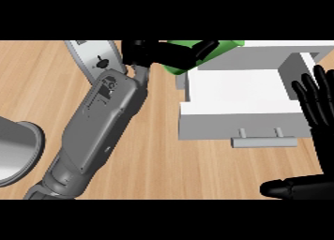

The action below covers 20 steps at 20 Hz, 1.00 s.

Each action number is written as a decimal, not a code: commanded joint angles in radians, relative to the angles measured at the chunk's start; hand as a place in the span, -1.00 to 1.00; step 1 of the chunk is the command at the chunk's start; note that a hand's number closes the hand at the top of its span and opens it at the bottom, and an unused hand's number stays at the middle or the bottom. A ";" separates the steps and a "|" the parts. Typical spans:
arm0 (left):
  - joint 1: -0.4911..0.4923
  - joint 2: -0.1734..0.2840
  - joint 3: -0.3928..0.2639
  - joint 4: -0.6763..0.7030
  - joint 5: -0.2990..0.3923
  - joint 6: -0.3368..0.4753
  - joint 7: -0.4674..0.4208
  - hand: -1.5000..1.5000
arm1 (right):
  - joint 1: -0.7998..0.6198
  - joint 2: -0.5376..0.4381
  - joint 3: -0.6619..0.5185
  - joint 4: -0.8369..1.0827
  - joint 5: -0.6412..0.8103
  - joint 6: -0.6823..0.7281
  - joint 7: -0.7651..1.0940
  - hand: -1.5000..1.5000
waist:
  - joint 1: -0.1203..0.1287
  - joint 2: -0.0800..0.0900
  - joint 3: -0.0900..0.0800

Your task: Pick up the cup, place it into the drawer and close the drawer

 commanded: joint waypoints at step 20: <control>-0.278 -0.004 -0.297 0.581 0.300 0.115 -0.194 1.00 | -0.003 0.004 0.015 0.039 -0.018 0.035 -0.035 -1.00 | -0.056 0.013 0.001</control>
